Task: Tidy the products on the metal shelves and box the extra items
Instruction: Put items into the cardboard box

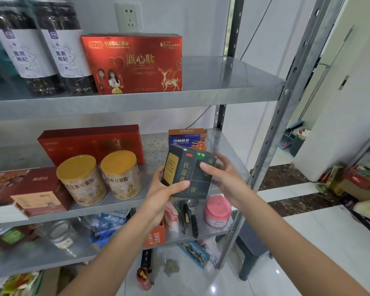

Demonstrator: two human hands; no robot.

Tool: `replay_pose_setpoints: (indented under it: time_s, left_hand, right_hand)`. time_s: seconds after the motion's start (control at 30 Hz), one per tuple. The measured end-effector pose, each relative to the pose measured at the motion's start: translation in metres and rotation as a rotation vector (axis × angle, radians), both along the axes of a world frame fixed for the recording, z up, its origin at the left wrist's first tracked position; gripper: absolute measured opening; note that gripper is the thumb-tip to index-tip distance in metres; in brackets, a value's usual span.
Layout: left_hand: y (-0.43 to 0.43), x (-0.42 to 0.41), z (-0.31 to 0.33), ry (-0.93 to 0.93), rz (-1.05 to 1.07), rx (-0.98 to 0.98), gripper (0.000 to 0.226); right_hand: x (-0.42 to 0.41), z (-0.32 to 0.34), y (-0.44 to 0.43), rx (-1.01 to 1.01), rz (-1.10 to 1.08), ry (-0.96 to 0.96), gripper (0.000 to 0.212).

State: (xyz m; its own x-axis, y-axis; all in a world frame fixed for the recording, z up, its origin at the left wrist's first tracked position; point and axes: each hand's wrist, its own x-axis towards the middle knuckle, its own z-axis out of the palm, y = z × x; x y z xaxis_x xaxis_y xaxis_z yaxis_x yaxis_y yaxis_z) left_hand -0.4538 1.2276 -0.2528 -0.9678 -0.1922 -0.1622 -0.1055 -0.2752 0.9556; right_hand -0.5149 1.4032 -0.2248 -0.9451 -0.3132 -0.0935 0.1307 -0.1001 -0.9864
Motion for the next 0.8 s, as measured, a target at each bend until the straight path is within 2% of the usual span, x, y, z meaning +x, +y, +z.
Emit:
replay_pose_setpoints:
  time_s: [0.07,0.17,0.33,0.43,0.5,0.57,0.63,0.7,0.8]
  left_hand:
    - [0.003,0.001,-0.004,0.012,-0.001,0.072,0.1]
    - [0.009,0.002,-0.006,0.03,-0.021,0.047,0.096]
    - [-0.002,0.003,0.005,0.056,-0.205,-0.083,0.111]
    - [-0.019,0.004,0.015,0.057,-0.339,-0.046,0.105]
    - [-0.022,0.004,0.016,0.023,-0.443,-0.076,0.103]
    - [-0.019,0.005,0.012,-0.025,-0.523,-0.012,0.099]
    - [-0.016,0.006,0.005,-0.023,-0.515,0.085,0.094]
    - [-0.009,0.006,0.002,-0.008,-0.456,0.148,0.094]
    - [0.01,0.004,-0.001,-0.033,-0.389,0.225,0.086]
  right_hand:
    - [0.001,-0.013,0.001,-0.056,0.116,-0.141,0.076]
    - [-0.001,-0.019,0.003,-0.103,0.251,-0.172,0.067]
    - [-0.005,-0.022,0.012,-0.169,0.26,-0.099,0.094]
    - [-0.008,-0.022,0.021,-0.214,0.337,-0.115,0.104]
    - [-0.005,-0.021,0.022,-0.239,0.41,-0.107,0.102]
    - [0.0,-0.02,0.021,-0.219,0.427,-0.116,0.101]
    - [0.006,-0.016,0.019,-0.145,0.37,-0.096,0.104]
    - [0.011,-0.011,0.017,-0.072,0.24,-0.077,0.096]
    - [0.018,-0.007,0.014,0.005,0.05,-0.046,0.06]
